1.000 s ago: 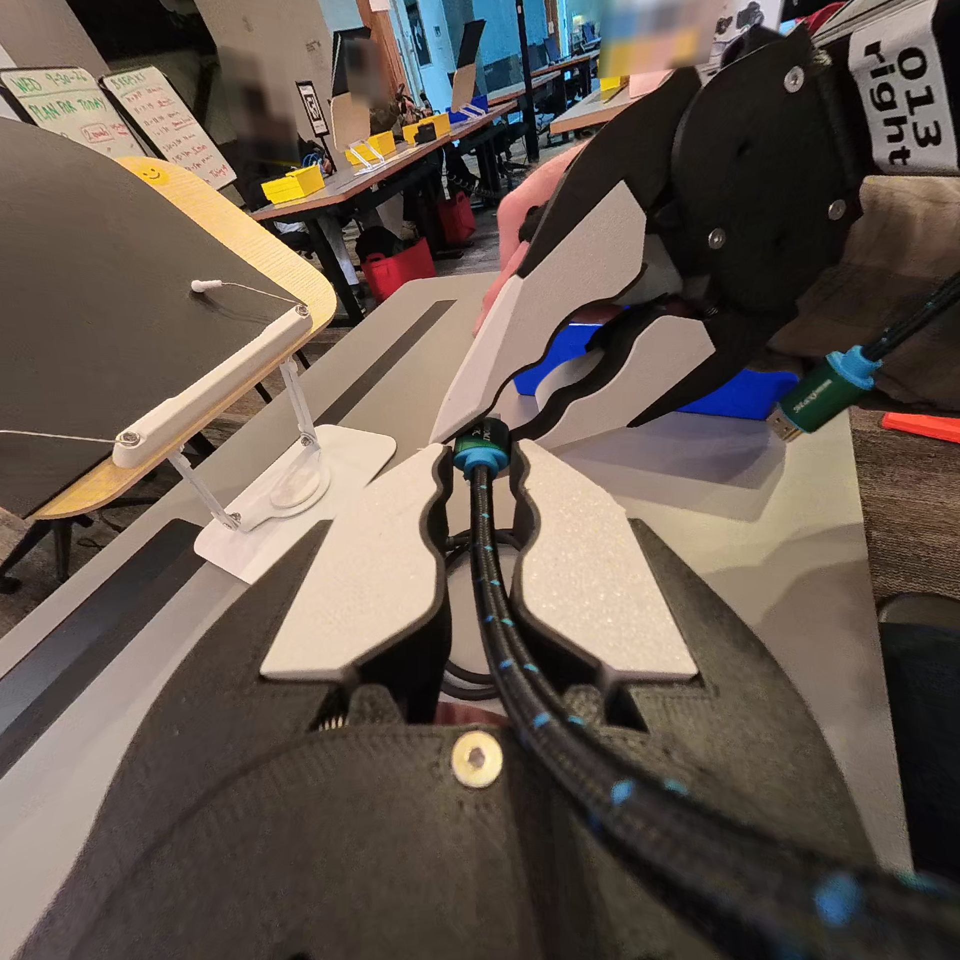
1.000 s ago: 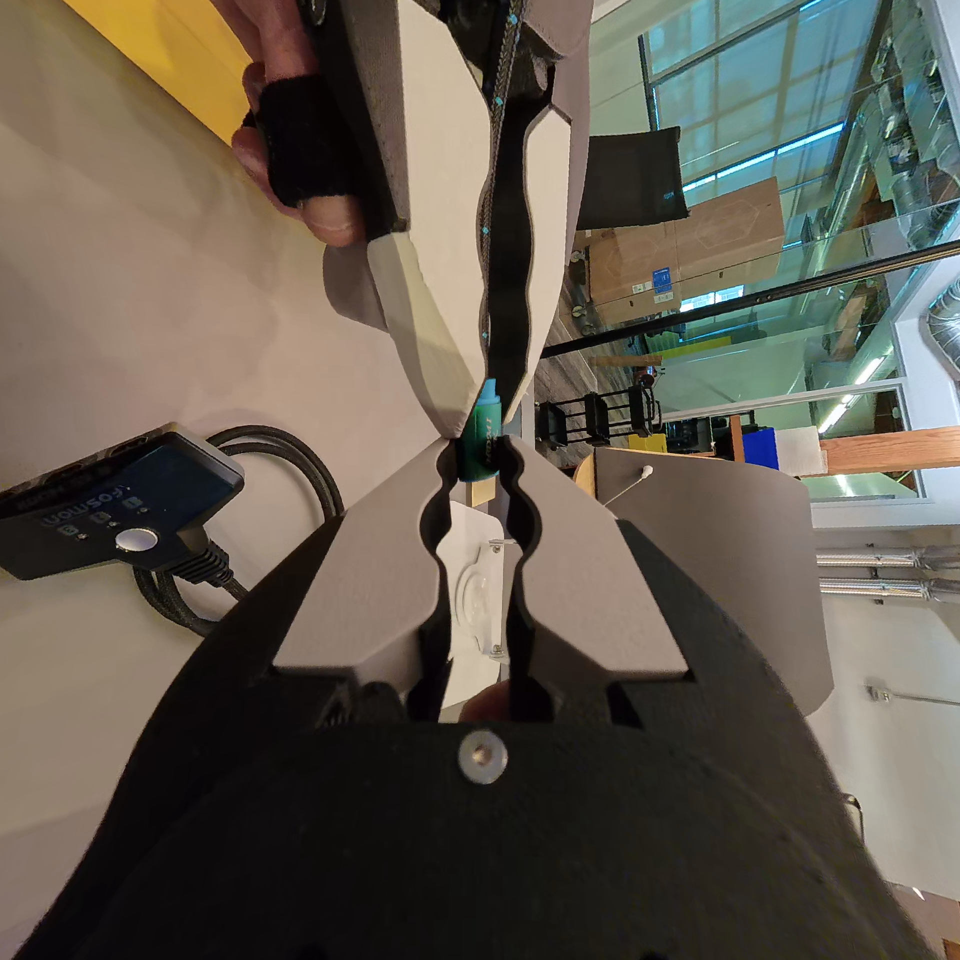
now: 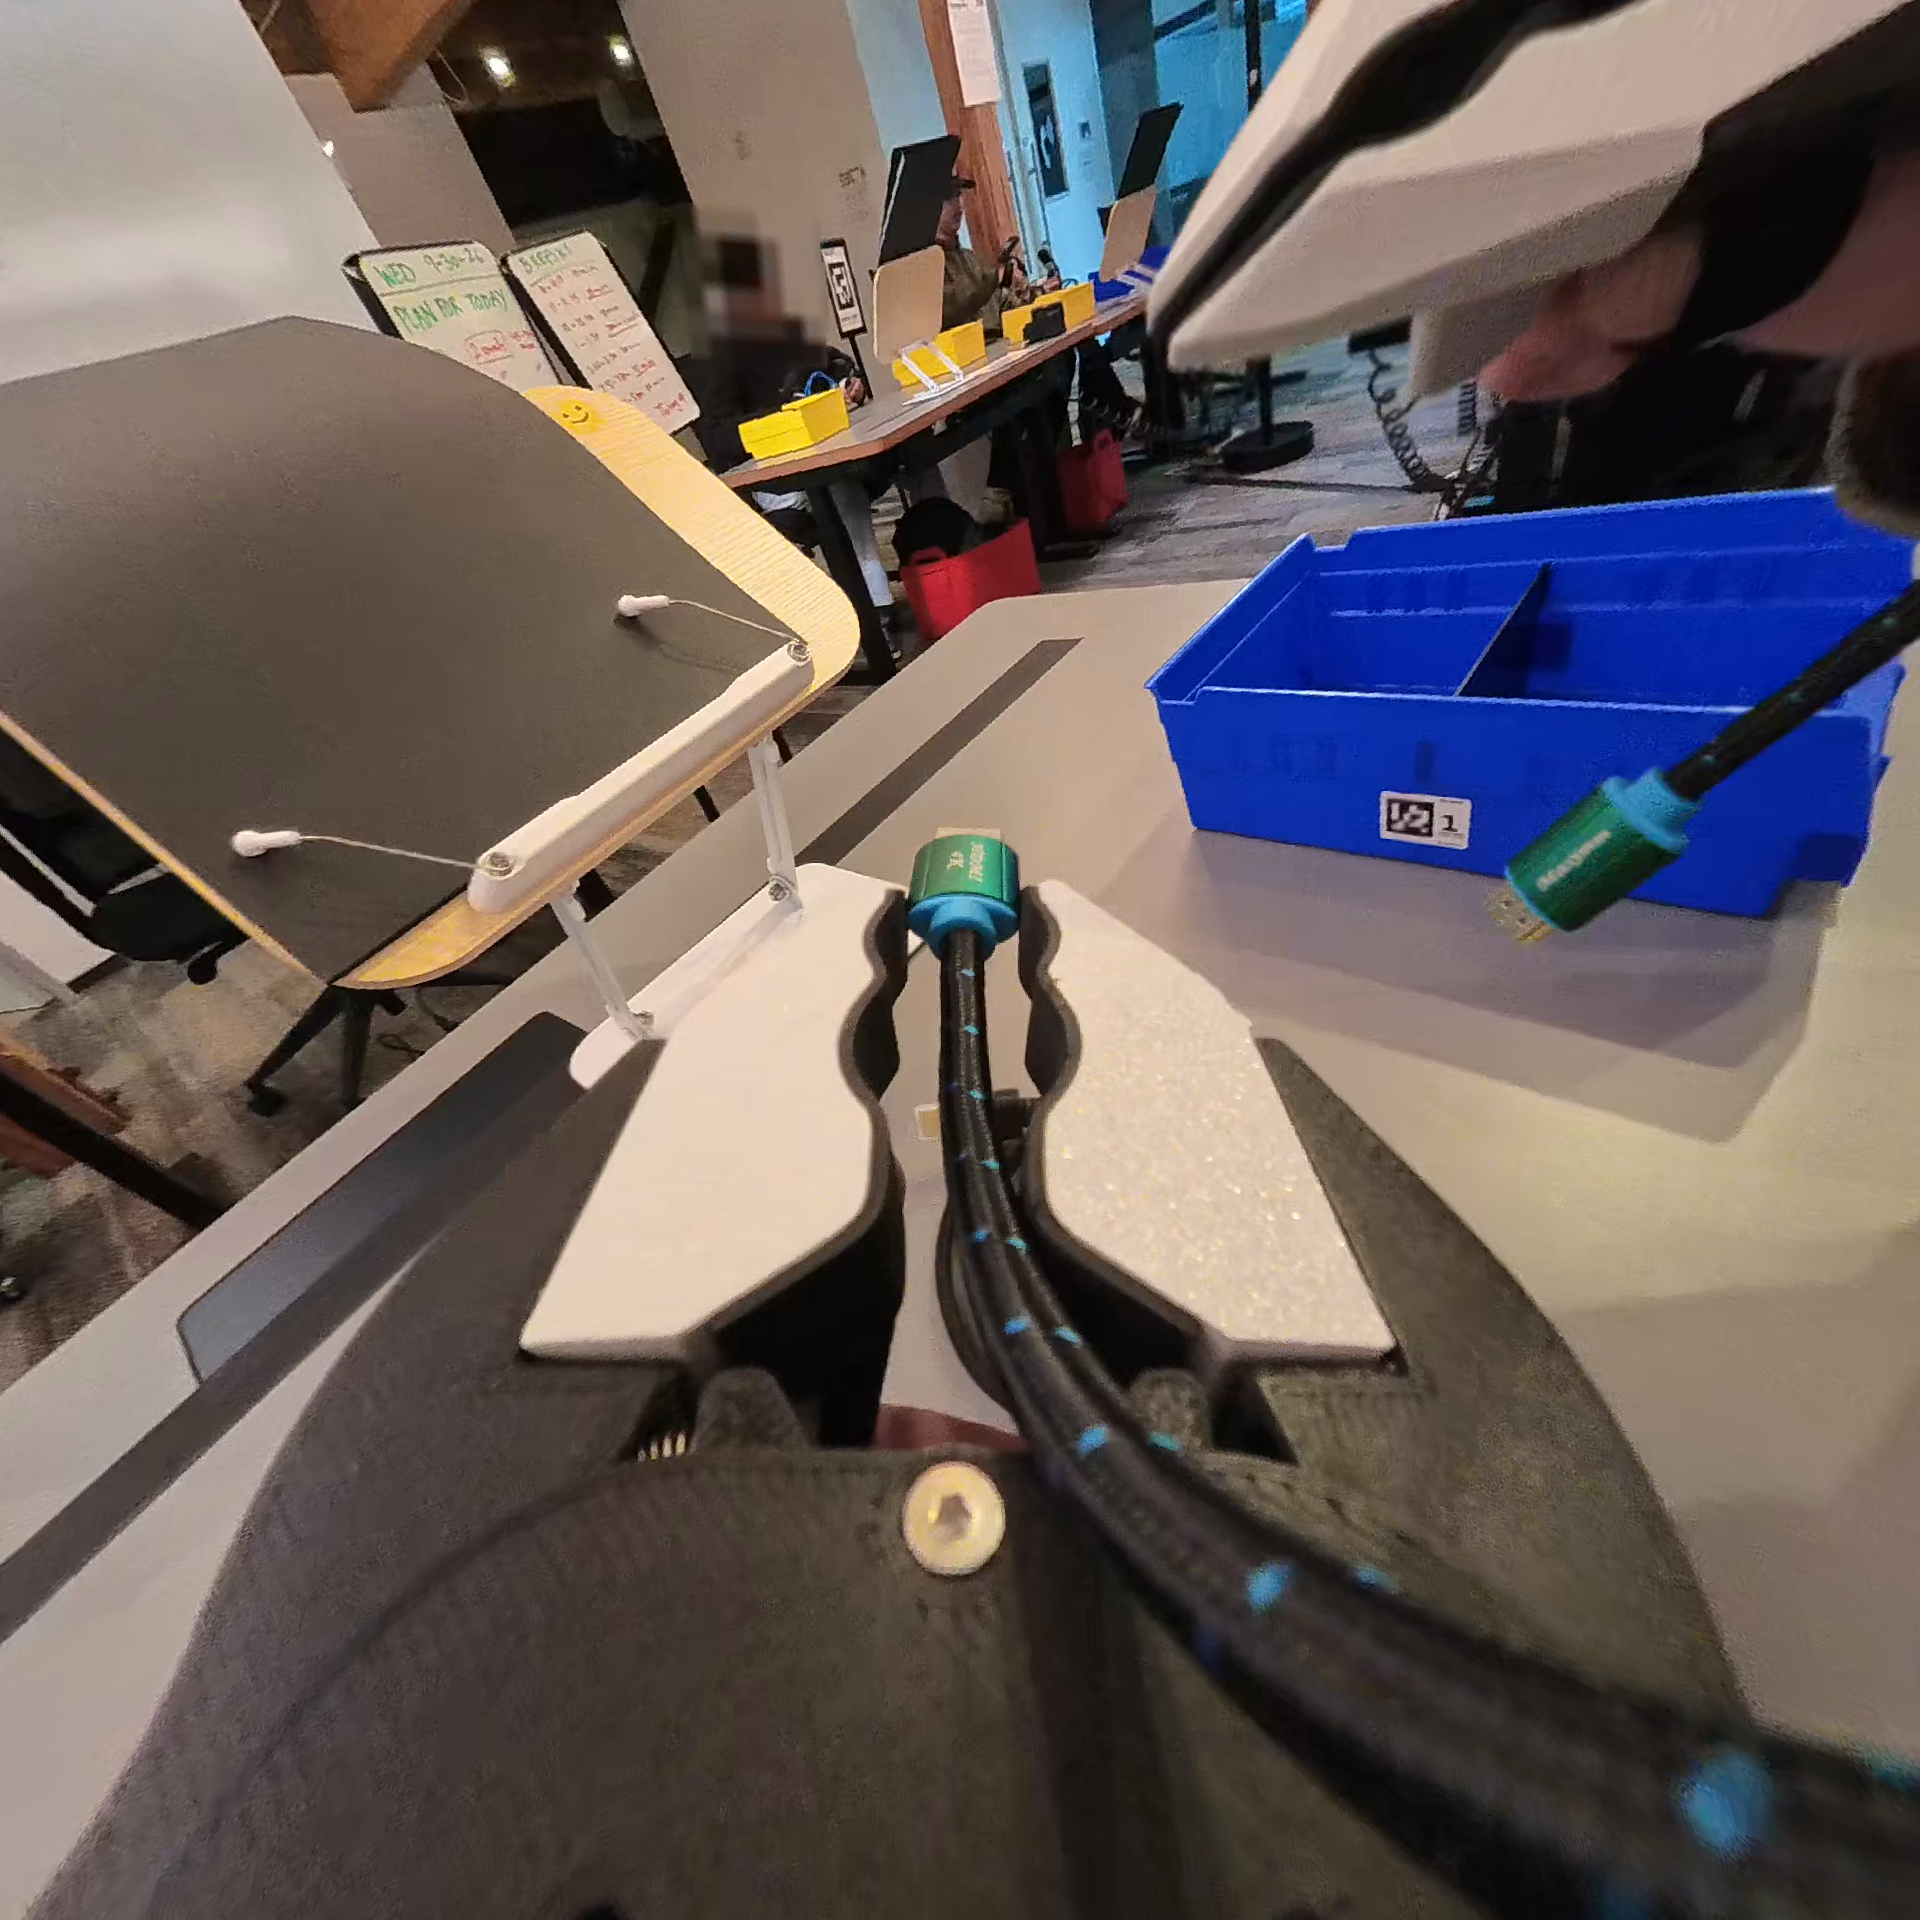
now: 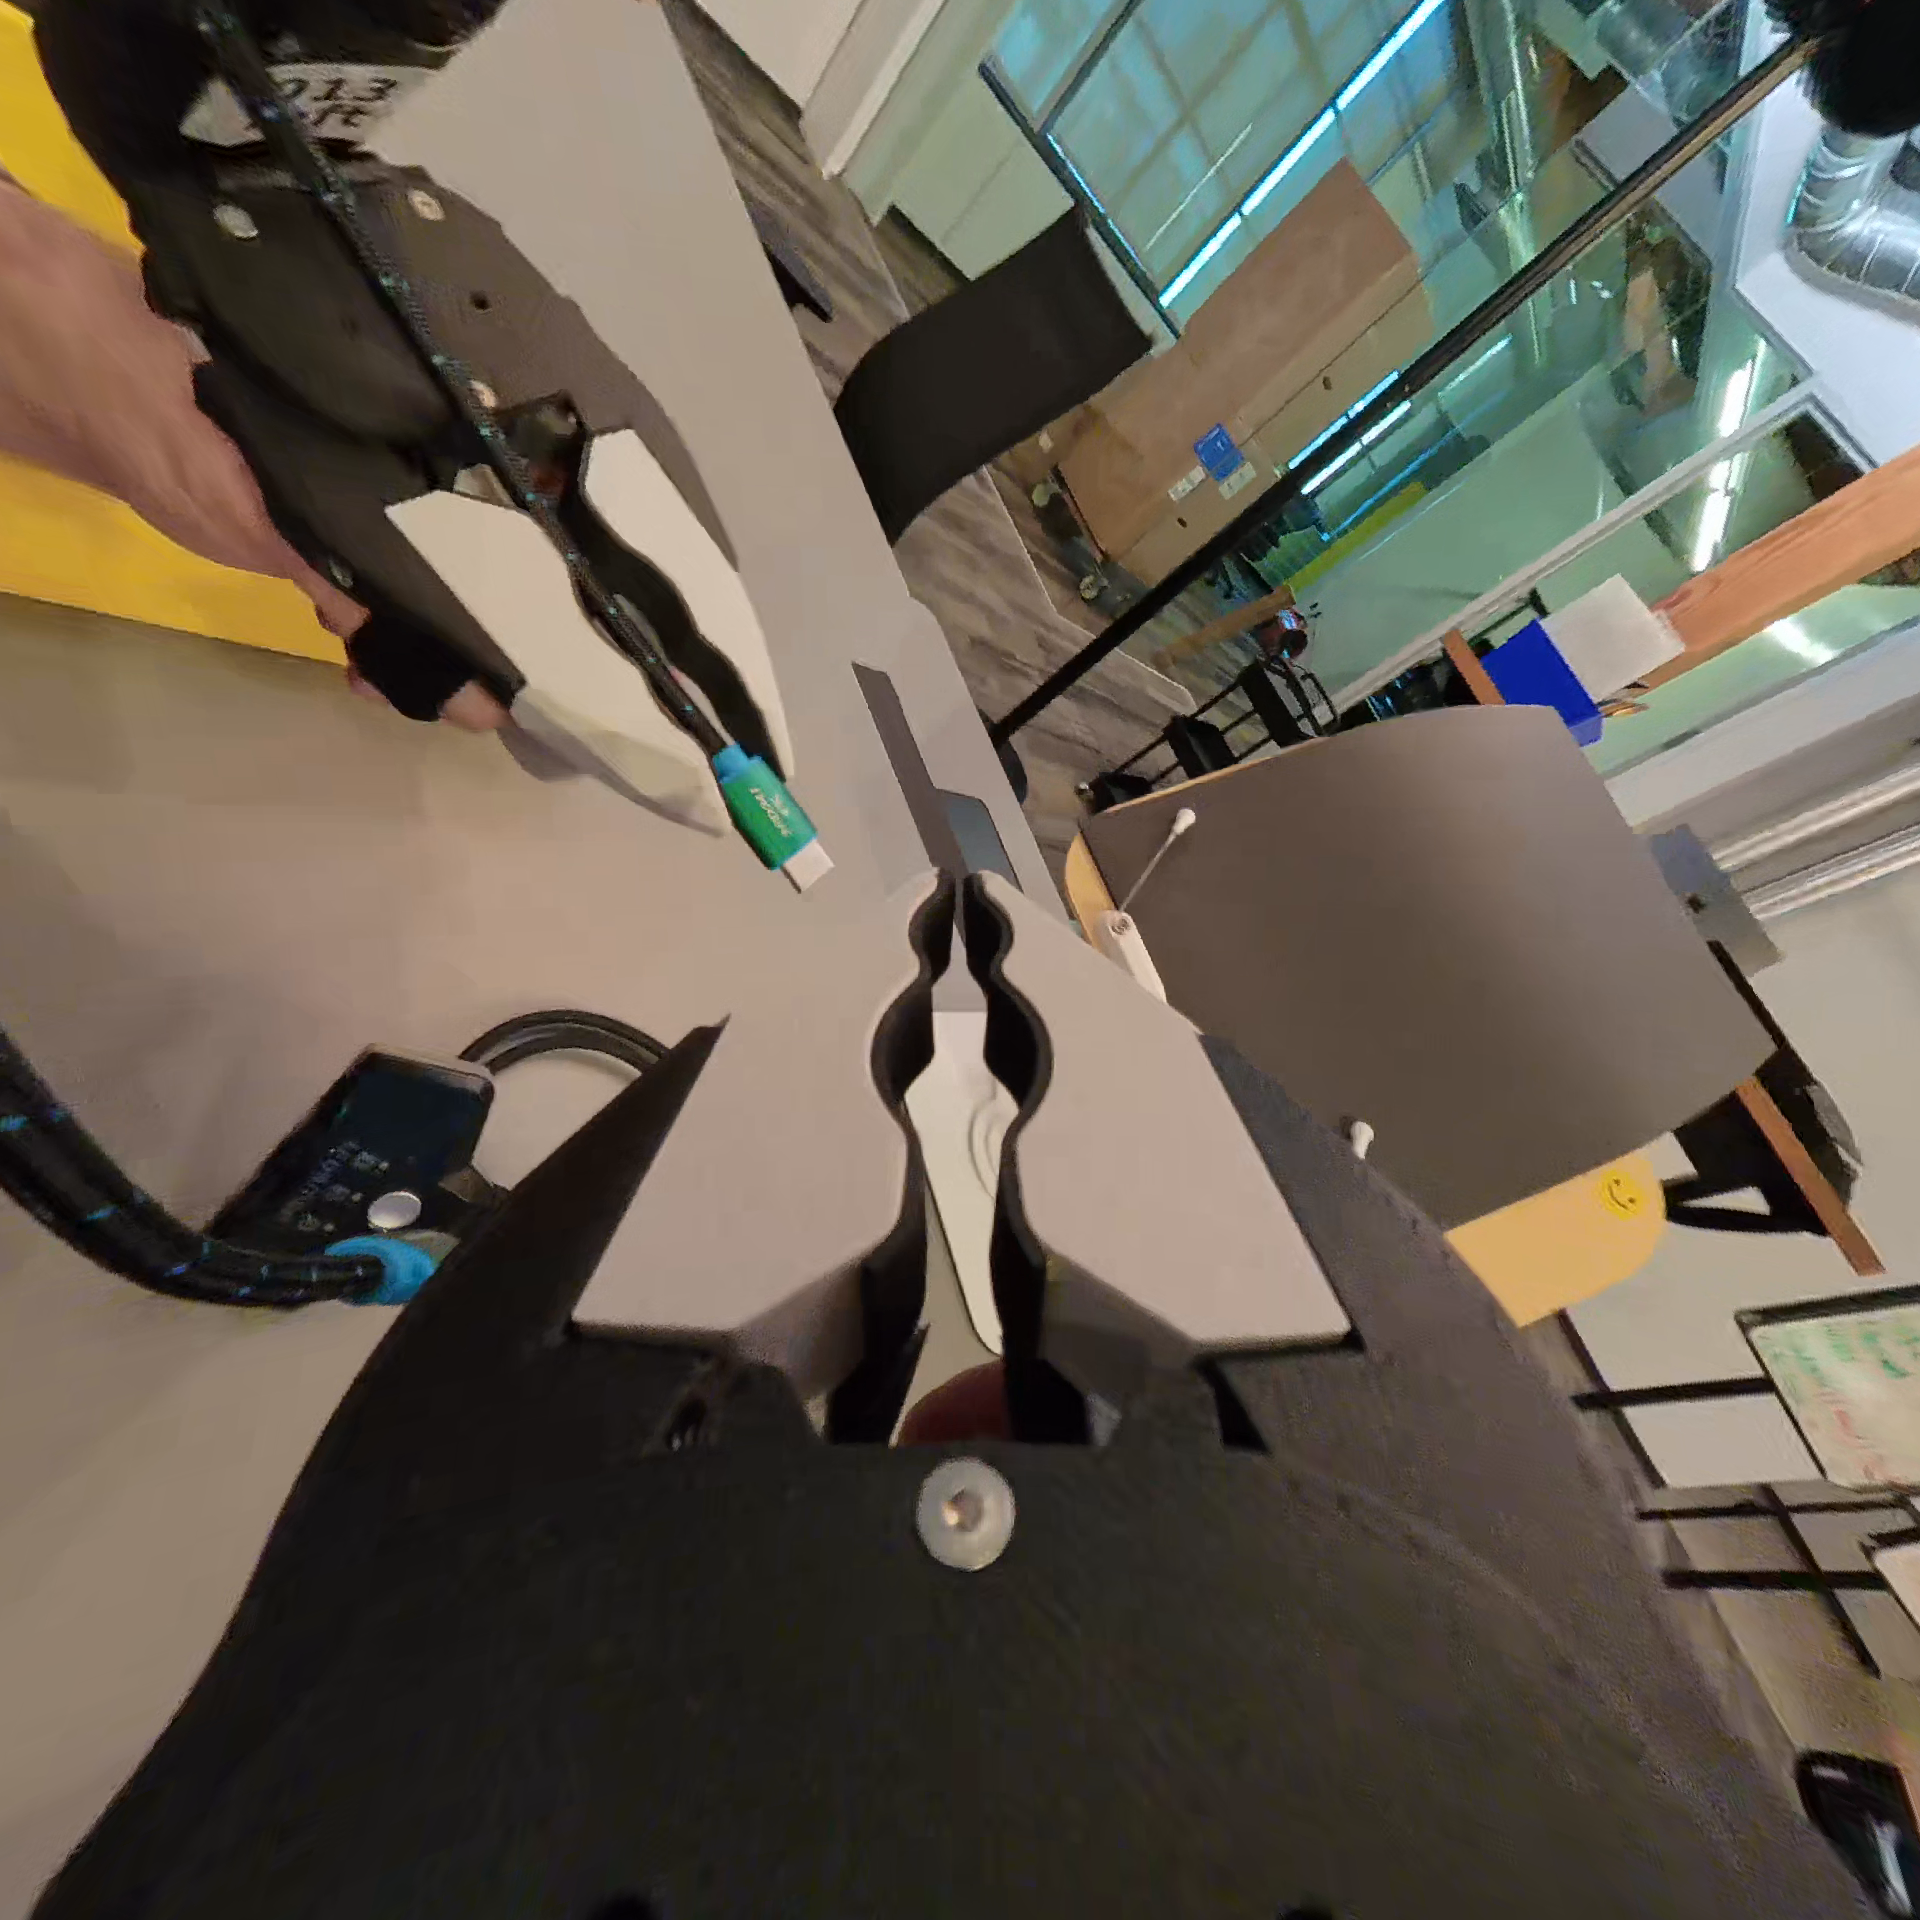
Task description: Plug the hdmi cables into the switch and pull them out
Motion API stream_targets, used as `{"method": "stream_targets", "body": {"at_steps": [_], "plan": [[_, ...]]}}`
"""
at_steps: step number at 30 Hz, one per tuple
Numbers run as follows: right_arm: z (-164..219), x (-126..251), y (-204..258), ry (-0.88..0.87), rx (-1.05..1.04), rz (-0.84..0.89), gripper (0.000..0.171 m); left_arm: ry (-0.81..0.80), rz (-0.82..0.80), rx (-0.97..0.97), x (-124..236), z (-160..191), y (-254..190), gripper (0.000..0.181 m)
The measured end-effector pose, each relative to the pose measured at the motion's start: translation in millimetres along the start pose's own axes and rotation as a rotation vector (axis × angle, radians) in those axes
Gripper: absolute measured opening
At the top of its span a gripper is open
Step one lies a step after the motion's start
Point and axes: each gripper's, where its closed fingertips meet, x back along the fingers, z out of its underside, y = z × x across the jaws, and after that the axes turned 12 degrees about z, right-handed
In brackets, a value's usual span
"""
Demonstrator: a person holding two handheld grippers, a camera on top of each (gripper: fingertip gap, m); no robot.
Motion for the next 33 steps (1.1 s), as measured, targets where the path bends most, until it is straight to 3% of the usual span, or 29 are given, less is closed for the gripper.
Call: {"method": "stream_targets", "body": {"at_steps": [2,5,9,14,18,23,30,33], "plan": [[-3,6,-4,-0.013,-0.018,-0.009,0.002,0.01,-0.015,-0.016,0,1,2,0.02],[-35,30,-2,-0.154,-0.209,-0.131,0.009,0.033,-0.042,-0.037,2,4,7,0.02],[-72,59,19,-0.273,-0.277,-0.292,0.022,0.055,-0.069,-0.062,1,8,11,0.02],[-105,87,59,-0.401,-0.345,-0.526,0.014,0.081,-0.077,-0.086,-2,10,10,0.02],[-94,72,85,-0.295,-0.271,-0.512,0.021,0.079,-0.092,-0.072,-1,10,13,0.02],[-86,62,92,-0.252,-0.263,-0.475,0.0,0.082,-0.106,-0.063,0,11,16,0.02],[-83,58,94,-0.245,-0.242,-0.423,0.002,0.077,-0.119,-0.047,1,12,20,0.02],[-87,63,84,-0.256,-0.237,-0.383,0.012,0.075,-0.122,-0.044,2,12,21,0.02]]}}
